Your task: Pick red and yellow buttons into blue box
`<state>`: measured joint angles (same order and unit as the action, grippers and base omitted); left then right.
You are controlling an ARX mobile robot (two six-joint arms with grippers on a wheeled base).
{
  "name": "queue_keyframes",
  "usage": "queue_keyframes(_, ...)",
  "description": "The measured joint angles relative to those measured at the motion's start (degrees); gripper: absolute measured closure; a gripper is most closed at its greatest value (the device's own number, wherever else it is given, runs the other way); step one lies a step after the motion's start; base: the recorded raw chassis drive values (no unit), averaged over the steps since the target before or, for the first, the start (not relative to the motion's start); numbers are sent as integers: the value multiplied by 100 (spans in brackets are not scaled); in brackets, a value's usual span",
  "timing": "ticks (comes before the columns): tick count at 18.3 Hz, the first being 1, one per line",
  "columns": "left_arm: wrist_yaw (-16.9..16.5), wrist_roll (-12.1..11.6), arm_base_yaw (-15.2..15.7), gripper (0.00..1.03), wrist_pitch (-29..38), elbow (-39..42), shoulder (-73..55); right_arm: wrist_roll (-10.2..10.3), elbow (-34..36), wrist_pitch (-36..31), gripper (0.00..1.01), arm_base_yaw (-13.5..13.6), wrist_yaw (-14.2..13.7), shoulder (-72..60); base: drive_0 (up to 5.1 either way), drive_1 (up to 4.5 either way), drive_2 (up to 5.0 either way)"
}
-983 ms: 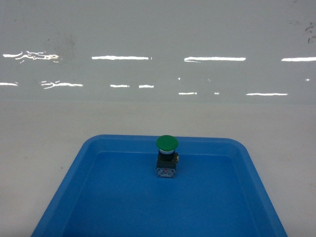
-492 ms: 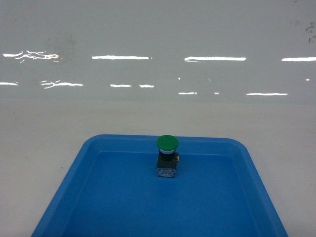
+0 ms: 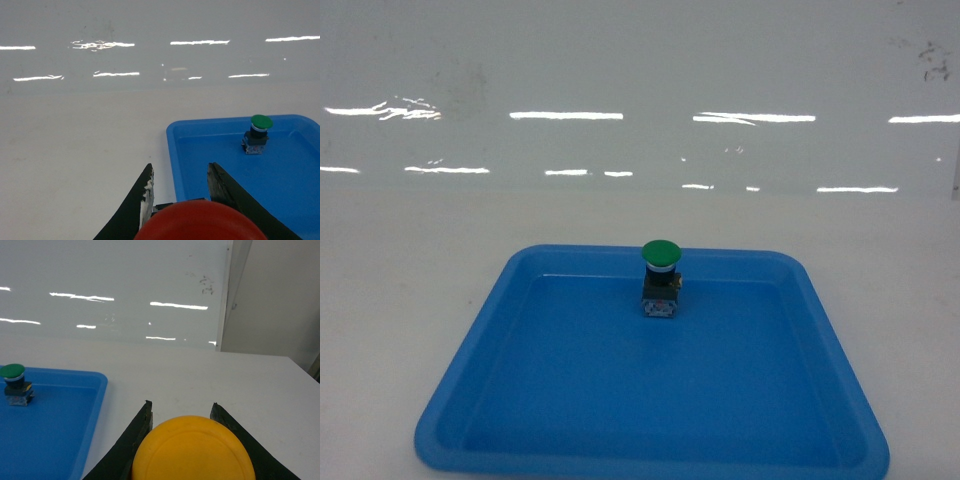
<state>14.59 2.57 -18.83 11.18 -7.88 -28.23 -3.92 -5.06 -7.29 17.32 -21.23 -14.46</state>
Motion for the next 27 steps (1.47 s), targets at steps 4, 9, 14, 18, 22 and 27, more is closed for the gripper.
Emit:
queue_keyframes(4,26,0,2,74,-2,9,24,0,0,-13,69,0,17,7,0,0,0)
queue_keyframes(9,17,0,4,74,0,9,15,0,9,-11,69,0,2,7,199,-135,-42)
queue_keyframes(14,20,0,7,74,0,9,22,2,9,-4,69,0,2,7,499,-277,-184)
queue_keyframes(18,20,0,7,75,13,9,20,0,11,9,69,0,0,4,500,-236,-236)
queue_keyframes(22,17,0,7,75,2,9,20,0,11,13,69,0,2,4,495,-238,-238)
queue_keyframes(27,20,0,7,75,0,9,11,0,11,4,69,0,0,7,449,-386,-81)
